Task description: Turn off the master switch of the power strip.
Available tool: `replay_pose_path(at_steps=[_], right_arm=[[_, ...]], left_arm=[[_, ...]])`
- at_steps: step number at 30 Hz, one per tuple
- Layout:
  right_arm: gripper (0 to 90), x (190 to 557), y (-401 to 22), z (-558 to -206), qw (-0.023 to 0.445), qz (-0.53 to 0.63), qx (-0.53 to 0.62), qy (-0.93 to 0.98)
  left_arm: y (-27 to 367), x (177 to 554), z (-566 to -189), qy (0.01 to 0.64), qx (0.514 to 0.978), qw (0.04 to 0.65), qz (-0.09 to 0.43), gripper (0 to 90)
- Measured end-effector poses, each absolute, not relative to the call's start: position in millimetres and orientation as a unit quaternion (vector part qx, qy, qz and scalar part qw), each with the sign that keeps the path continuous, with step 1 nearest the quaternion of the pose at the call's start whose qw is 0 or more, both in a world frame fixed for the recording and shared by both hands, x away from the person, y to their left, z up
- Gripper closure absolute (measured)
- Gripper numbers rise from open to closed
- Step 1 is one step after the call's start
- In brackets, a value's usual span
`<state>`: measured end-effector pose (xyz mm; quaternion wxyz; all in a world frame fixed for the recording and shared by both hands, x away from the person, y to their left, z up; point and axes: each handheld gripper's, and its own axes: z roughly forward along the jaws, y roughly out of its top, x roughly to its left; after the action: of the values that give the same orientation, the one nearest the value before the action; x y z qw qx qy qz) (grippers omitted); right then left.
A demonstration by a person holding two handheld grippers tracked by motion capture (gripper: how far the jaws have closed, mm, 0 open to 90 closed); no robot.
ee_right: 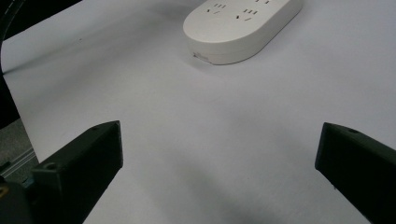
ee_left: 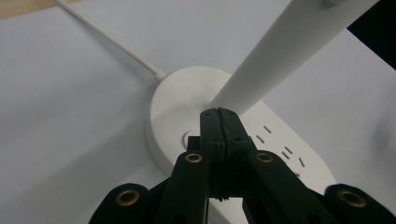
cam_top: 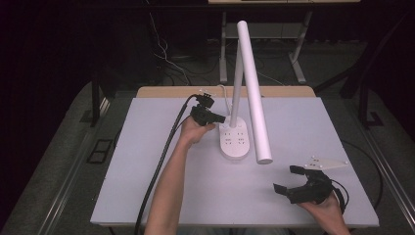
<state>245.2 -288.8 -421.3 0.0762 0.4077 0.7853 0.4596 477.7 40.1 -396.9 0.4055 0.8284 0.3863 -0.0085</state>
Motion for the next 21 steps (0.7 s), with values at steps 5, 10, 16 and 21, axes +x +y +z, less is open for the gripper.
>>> replay_pose_path(at_steps=[5,10,16,21], right_arm=[[0.1,245,-288,-421,0.075,0.459,0.407,0.786],[0.2,245,-289,-421,0.076,0.459,0.406,0.787],[0.2,246,-288,-422,0.076,0.458,0.403,0.789],[0.1,245,-288,-421,0.076,0.458,0.404,0.789]], left_arm=[[37,480,-403,0.375,0.839,0.395,0.001,89.8],[35,480,-408,0.39,0.83,0.398,0.0,90.0],[33,482,-413,0.395,0.828,0.399,-0.002,90.0],[31,483,-416,0.4,0.823,0.404,-0.002,90.0]])
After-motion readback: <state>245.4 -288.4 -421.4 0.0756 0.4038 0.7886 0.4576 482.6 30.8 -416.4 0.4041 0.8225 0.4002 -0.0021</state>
